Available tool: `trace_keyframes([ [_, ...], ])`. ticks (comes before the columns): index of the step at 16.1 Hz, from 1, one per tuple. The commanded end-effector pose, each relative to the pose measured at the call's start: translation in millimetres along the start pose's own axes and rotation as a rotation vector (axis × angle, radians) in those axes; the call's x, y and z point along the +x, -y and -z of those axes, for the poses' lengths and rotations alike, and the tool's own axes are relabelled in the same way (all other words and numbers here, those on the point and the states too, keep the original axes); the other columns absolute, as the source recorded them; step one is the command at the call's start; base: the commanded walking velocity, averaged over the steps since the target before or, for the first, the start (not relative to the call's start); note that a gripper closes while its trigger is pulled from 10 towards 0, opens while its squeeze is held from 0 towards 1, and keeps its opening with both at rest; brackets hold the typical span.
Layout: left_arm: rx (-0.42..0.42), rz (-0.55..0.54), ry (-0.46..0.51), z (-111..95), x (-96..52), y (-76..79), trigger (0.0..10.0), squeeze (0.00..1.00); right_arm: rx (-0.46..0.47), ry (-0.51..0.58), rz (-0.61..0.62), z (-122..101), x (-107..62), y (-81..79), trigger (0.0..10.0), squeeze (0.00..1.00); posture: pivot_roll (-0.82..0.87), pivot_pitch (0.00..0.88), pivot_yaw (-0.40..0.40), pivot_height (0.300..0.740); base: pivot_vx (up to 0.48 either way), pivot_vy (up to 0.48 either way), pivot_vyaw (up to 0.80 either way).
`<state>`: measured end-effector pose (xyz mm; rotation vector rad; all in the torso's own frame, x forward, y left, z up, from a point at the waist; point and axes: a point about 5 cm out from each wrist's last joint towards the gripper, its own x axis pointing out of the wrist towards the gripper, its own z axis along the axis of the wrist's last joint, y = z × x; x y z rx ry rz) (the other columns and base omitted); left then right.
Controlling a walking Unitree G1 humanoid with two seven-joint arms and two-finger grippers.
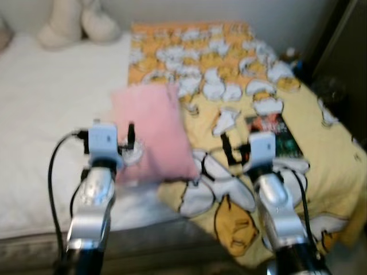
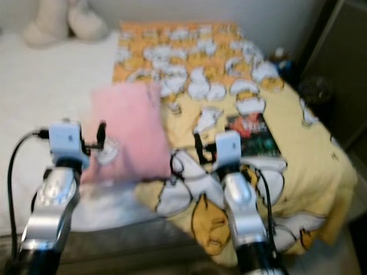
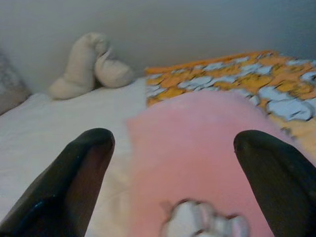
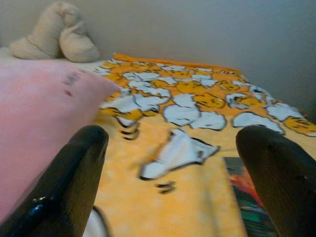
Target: Clean up the room
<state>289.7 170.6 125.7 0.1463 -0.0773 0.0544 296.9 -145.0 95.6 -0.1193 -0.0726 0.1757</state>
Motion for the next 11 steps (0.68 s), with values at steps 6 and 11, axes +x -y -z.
trace_keyframes([
  [6, 0.011, 0.019, -0.068, 4, 9.6, -3.0, 10.0, 0.00, 0.189, -0.064, 0.056, 2, 11.2, 9.5, 10.0, 0.00, -0.06, 0.000, 0.019, 0.740, 0.000, 0.080, 0.00],
  [11, -0.063, 0.043, -0.217, 19, 35.6, -16.1, 10.0, 0.00, 0.321, -0.102, 0.072, -5, 44.5, 16.7, 10.0, 0.00, -0.05, 0.000, 0.055, 0.740, 0.000, 0.000, 0.00],
])
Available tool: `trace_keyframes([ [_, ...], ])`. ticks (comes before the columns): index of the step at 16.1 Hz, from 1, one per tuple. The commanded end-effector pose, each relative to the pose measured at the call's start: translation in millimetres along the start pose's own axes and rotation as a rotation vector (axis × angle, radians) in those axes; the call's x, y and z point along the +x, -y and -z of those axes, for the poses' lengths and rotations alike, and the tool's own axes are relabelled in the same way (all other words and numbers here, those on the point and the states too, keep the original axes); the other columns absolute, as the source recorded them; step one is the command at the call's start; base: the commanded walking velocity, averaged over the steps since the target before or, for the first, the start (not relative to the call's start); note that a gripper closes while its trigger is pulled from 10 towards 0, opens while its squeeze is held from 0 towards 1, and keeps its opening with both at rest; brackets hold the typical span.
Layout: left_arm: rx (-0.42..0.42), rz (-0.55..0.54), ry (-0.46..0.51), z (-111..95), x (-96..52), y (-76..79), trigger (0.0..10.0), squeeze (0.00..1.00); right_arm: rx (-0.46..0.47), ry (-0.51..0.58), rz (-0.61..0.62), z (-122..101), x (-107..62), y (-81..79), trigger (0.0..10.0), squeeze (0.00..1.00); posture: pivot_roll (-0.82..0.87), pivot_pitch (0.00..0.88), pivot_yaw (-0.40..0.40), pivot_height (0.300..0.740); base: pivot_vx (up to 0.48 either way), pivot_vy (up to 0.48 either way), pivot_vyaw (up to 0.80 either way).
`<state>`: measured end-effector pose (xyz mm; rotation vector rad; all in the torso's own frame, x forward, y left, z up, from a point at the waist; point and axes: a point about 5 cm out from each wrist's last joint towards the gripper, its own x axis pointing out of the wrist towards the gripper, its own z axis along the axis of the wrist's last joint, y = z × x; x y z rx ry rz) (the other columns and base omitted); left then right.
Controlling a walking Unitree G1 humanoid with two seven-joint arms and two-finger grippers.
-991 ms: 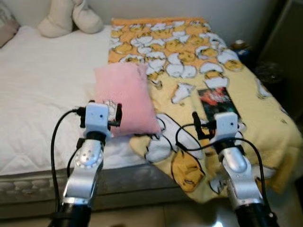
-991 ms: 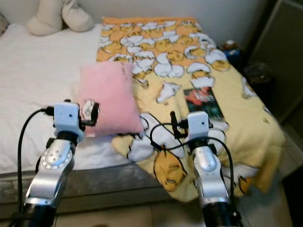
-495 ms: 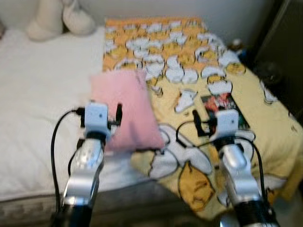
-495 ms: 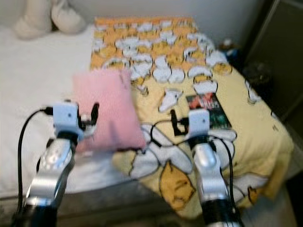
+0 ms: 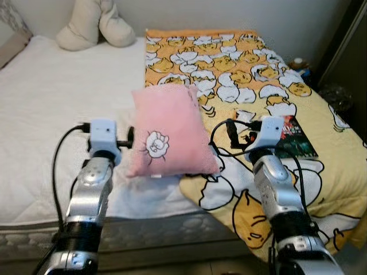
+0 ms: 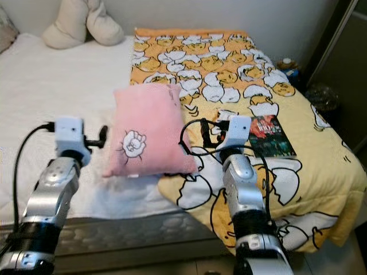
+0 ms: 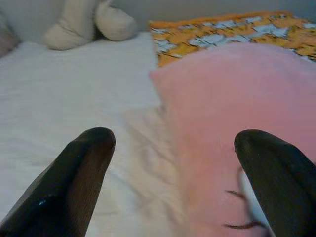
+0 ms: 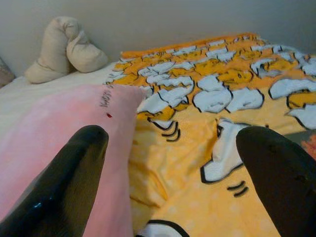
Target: Clean up the room
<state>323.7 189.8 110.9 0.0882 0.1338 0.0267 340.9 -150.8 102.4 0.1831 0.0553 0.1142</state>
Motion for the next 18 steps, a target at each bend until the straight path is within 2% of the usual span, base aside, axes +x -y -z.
trace_keyframes([
  [1, -0.022, 0.007, -0.019, -1, 6.2, -1.4, 10.0, 0.00, 0.036, -0.001, 0.015, -4, 6.7, 2.0, 10.0, 0.00, -0.05, 0.000, 0.060, 0.740, 0.000, 0.000, 0.00],
  [3, -0.061, 0.023, -0.035, 0, 15.4, -1.1, 10.0, 0.00, 0.118, -0.022, 0.036, -3, 13.8, 3.4, 10.0, 0.00, -0.05, 0.000, 0.061, 0.740, 0.000, 0.000, 0.00],
  [4, -0.164, 0.031, -0.071, 1, 27.5, -1.9, 10.0, 0.00, 0.203, -0.050, 0.042, -1, 19.7, 3.6, 10.0, 0.00, -0.05, 0.000, 0.062, 0.740, 0.000, 0.000, 0.00],
  [5, -0.224, 0.039, -0.092, 2, 32.7, -1.5, 10.0, 0.00, 0.248, -0.069, 0.041, 0, 22.5, 3.1, 10.0, 0.00, -0.05, 0.000, 0.063, 0.740, 0.000, 0.000, 0.00],
  [9, -0.465, 0.044, -0.187, 18, 37.2, 0.4, 10.0, 0.00, 0.421, -0.095, 0.040, -1, 29.5, 0.1, 10.0, 0.00, -0.06, 0.000, 0.058, 0.740, 0.000, 0.000, 0.00],
  [11, -0.565, 0.010, -0.231, 32, 36.1, 2.2, 10.0, 0.00, 0.508, -0.158, 0.000, 13, 29.4, -14.4, 10.0, 0.00, -0.05, 0.000, 0.049, 0.740, 0.000, 0.000, 0.00],
  [12, -0.565, 0.010, -0.231, 32, 36.1, 2.2, 10.0, 0.00, 0.508, -0.158, 0.000, 13, 29.4, -14.4, 10.0, 0.00, -0.05, 0.000, 0.049, 0.740, 0.000, 0.000, 0.00],
  [13, -0.621, -0.006, -0.238, 37, 34.6, 5.7, 10.0, 0.00, 0.553, -0.211, -0.043, 25, 26.8, -29.9, 10.0, 0.00, -0.05, 0.000, 0.047, 0.740, 0.000, 0.000, 0.00],
  [15, -0.689, 0.003, -0.234, 39, 34.7, 13.1, 10.0, 0.00, 0.613, -0.263, -0.102, 35, 24.2, -50.1, 10.0, 0.00, -0.05, 0.000, 0.044, 0.740, 0.000, 0.000, 0.00],
  [18, -0.723, 0.060, -0.231, 37, 36.1, 27.9, 10.0, 0.00, 0.638, -0.325, -0.147, 48, 18.7, -69.0, 10.0, 0.00, -0.05, 0.000, 0.043, 0.740, 0.000, 0.000, 0.00],
])
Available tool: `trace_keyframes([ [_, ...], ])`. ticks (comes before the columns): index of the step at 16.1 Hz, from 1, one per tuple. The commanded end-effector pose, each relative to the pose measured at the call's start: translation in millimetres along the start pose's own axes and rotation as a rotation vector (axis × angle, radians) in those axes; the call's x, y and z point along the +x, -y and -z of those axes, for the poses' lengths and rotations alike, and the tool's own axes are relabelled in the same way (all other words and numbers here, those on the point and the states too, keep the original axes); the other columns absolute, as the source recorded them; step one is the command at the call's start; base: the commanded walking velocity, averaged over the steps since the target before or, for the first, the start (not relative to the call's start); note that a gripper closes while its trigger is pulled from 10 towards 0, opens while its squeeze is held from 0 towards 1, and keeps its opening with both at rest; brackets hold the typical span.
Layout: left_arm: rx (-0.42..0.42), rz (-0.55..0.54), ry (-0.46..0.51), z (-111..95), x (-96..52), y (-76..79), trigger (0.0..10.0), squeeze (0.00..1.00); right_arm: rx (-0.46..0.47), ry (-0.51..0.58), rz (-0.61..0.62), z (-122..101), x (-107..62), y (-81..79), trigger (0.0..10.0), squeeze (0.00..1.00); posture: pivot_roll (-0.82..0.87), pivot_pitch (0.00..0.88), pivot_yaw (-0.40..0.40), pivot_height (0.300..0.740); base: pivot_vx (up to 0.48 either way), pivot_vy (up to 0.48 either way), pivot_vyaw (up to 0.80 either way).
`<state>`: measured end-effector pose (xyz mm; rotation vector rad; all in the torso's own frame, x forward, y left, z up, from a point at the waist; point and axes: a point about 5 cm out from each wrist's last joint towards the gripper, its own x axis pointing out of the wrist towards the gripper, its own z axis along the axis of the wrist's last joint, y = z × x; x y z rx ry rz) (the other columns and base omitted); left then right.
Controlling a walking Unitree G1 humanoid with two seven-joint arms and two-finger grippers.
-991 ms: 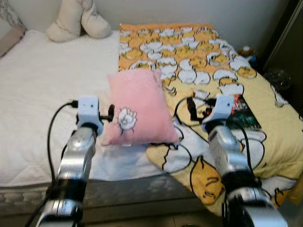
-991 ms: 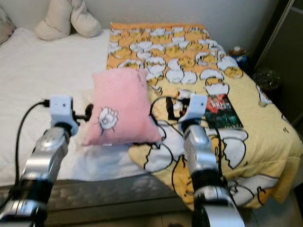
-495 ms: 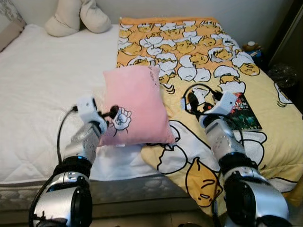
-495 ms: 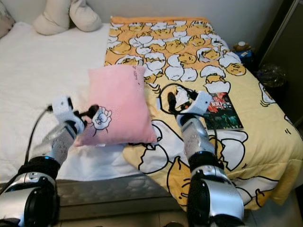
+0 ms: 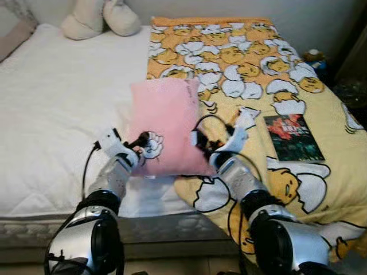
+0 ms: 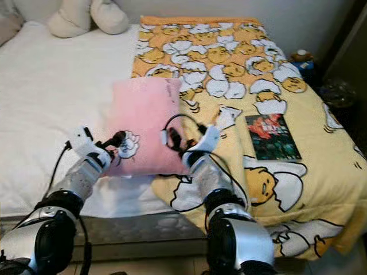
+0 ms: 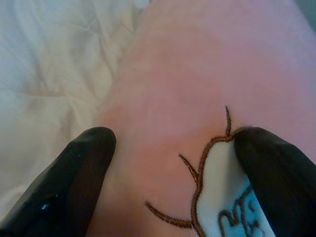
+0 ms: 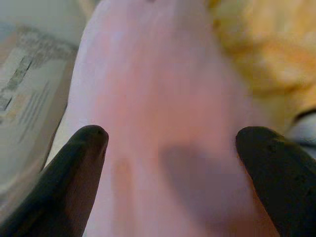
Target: Clean up the room
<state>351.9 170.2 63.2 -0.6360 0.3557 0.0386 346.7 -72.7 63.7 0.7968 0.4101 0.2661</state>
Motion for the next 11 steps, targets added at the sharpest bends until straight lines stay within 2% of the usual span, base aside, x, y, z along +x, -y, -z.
trace_keyframes([
  [1, -0.004, 0.058, -0.019, 5, 3.1, 13.4, 10.0, 0.00, 0.022, -0.021, 0.001, 6, 0.6, -1.4, 10.0, 0.00, -0.05, 0.000, 0.043, 0.740, 0.000, 0.000, 0.00],
  [3, 0.031, 0.082, -0.064, 16, 2.9, 18.2, 10.0, 0.00, 0.016, -0.038, 0.037, 13, -1.6, 4.3, 10.0, 0.00, -0.05, 0.000, 0.043, 0.740, 0.000, 0.000, 0.00],
  [4, 0.068, 0.071, -0.098, 23, 2.1, 17.0, 0.0, 0.00, -0.008, -0.047, 0.080, 15, -3.9, 10.9, 1.7, 0.00, -0.05, 0.000, 0.041, 0.740, 0.000, 0.000, 0.00],
  [5, 0.077, 0.071, -0.132, 29, 1.7, 17.8, 0.0, 0.00, -0.028, -0.063, 0.124, 17, -6.3, 17.4, 0.0, 0.00, -0.04, 0.000, 0.040, 0.740, 0.000, 0.000, 0.00],
  [7, 0.022, 0.046, -0.154, 32, 2.0, 18.5, 0.0, 0.00, -0.029, -0.066, 0.174, 18, -9.6, 25.7, 0.0, 0.00, -0.04, 0.000, 0.042, 0.740, 0.000, 0.000, 0.00],
  [8, -0.023, 0.018, -0.171, 35, 1.8, 17.2, 0.0, 0.00, -0.012, -0.064, 0.175, 19, -9.9, 26.2, 0.0, 0.00, -0.04, 0.000, 0.043, 0.740, 0.000, 0.000, 0.00],
  [11, -0.083, 0.023, -0.145, 35, 1.8, 17.9, 0.0, 0.00, 0.037, -0.052, 0.151, 20, -8.5, 22.2, 0.0, 0.00, -0.05, 0.000, 0.048, 0.740, 0.000, 0.000, 0.00],
])
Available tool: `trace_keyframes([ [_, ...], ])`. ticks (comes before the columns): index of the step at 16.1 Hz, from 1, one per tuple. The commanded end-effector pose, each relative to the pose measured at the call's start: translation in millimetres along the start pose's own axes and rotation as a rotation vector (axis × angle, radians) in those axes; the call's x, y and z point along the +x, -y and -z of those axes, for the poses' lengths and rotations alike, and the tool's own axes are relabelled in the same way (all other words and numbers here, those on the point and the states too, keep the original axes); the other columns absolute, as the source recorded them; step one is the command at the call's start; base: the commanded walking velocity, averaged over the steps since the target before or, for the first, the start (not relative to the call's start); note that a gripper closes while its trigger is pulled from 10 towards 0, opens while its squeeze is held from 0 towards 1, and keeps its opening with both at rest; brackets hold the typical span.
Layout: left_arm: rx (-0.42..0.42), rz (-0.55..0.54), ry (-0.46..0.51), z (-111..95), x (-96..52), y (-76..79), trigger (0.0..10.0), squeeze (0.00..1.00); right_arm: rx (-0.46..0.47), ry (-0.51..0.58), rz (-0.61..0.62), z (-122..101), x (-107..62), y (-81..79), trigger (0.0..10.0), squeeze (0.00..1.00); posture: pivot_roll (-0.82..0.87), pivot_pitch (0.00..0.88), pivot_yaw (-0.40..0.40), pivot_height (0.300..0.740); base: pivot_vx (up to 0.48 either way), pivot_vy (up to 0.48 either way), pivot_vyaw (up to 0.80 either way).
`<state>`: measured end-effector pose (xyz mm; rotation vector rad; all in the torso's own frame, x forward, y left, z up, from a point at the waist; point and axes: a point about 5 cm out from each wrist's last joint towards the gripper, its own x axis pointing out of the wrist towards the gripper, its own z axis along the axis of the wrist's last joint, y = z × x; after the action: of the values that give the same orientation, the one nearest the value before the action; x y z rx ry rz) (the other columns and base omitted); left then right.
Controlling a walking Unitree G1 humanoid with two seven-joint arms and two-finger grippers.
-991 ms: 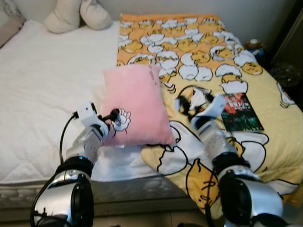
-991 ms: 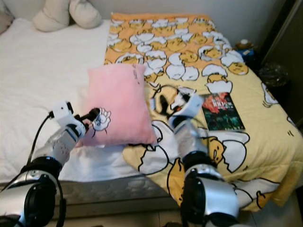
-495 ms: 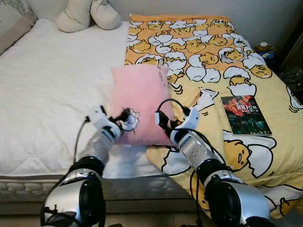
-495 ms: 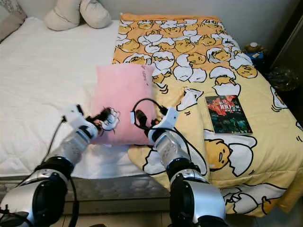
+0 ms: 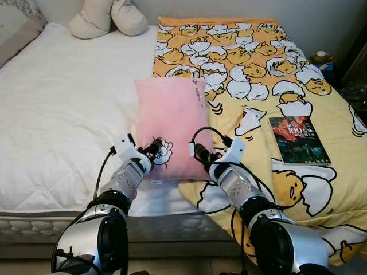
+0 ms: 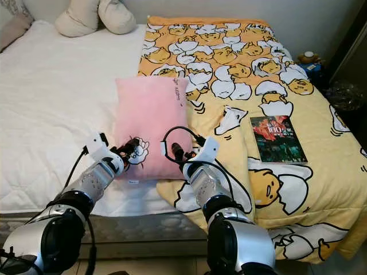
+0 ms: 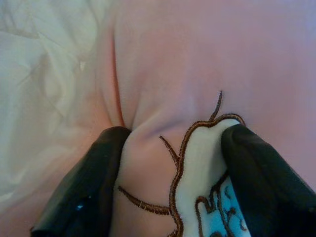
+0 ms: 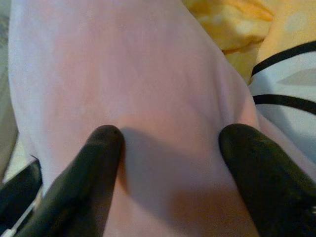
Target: Clean up the room
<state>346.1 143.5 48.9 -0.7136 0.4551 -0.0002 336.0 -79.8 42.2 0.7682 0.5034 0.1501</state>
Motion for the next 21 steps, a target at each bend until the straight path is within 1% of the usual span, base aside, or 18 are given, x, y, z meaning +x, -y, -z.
trace_keyframes([
  [1, -0.039, 0.015, -0.012, 6, 1.3, 5.4, 0.0, 0.00, 0.046, -0.006, -0.008, 5, -0.7, 0.8, 0.0, 0.00, -0.05, 0.000, 0.048, 0.740, 0.000, 0.000, 0.00],
  [3, -0.054, 0.045, 0.022, 4, 1.4, 8.2, 0.0, 0.00, 0.045, -0.005, -0.022, 5, -0.6, -0.5, 0.0, 0.00, -0.06, 0.000, 0.049, 0.740, 0.000, 0.000, 0.00],
  [5, -0.045, 0.078, 0.028, 8, 1.5, 13.4, 0.0, 0.00, 0.032, 0.004, -0.042, 4, -0.4, -2.2, 0.0, 0.00, -0.06, 0.000, 0.048, 0.740, 0.000, 0.000, 0.00],
  [6, -0.058, 0.106, 0.024, 15, 0.9, 16.8, 0.0, 0.00, 0.015, 0.034, -0.068, -1, -0.1, -4.4, 0.0, 0.00, -0.06, 0.000, 0.047, 0.740, 0.000, 0.000, 0.00],
  [8, -0.128, 0.120, 0.037, 18, 0.2, 16.4, 0.0, 0.00, 0.015, 0.064, -0.056, -5, -0.9, -1.7, 0.0, 0.00, -0.06, 0.000, 0.044, 0.740, 0.000, 0.000, 0.00],
  [10, -0.172, 0.122, 0.046, 18, 0.0, 16.3, 0.0, 0.00, 0.027, 0.056, -0.078, -1, -1.3, -2.8, 0.0, 0.00, -0.06, 0.000, 0.041, 0.740, 0.000, 0.000, 0.00],
  [13, -0.185, 0.133, 0.052, 19, 0.3, 19.1, 0.0, 0.00, 0.038, 0.056, -0.107, 0, -0.4, -7.6, 0.0, 0.00, -0.06, 0.000, 0.036, 0.740, 0.000, 0.000, 0.00],
  [14, -0.208, 0.143, 0.063, 17, 0.8, 21.5, 0.0, 0.00, 0.060, 0.064, -0.129, -3, 0.4, -11.1, 0.0, 0.00, -0.06, 0.000, 0.031, 0.740, 0.000, 0.000, 0.00],
  [15, -0.232, 0.157, 0.079, 13, 1.6, 24.5, 0.0, 0.00, 0.074, 0.078, -0.155, -7, 1.4, -15.5, 0.0, 0.00, -0.06, 0.000, 0.028, 0.740, 0.000, 0.000, 0.00],
  [16, -0.237, 0.163, 0.086, 11, 1.9, 26.0, 0.0, 0.00, 0.078, 0.087, -0.168, -9, 1.9, -17.9, 0.0, 0.00, -0.06, 0.000, 0.025, 0.740, 0.000, 0.000, 0.00],
  [17, -0.229, 0.190, 0.115, 3, 2.9, 32.4, 0.0, 0.00, 0.075, 0.116, -0.218, -18, 3.5, -28.0, 0.0, 0.00, -0.06, 0.000, 0.021, 0.740, 0.000, 0.000, 0.00],
  [20, -0.175, 0.282, 0.190, -20, 2.8, 51.0, 0.0, 0.00, 0.023, 0.185, -0.325, -38, 4.6, -50.9, 0.0, 0.00, -0.05, 0.000, 0.015, 0.740, 0.000, 0.000, 0.00],
  [21, -0.153, 0.322, 0.242, -37, 0.2, 59.7, 0.0, 0.00, 0.006, 0.224, -0.377, -49, 3.1, -61.4, 0.0, 0.00, -0.05, 0.000, 0.014, 0.740, 0.000, 0.000, 0.00],
])
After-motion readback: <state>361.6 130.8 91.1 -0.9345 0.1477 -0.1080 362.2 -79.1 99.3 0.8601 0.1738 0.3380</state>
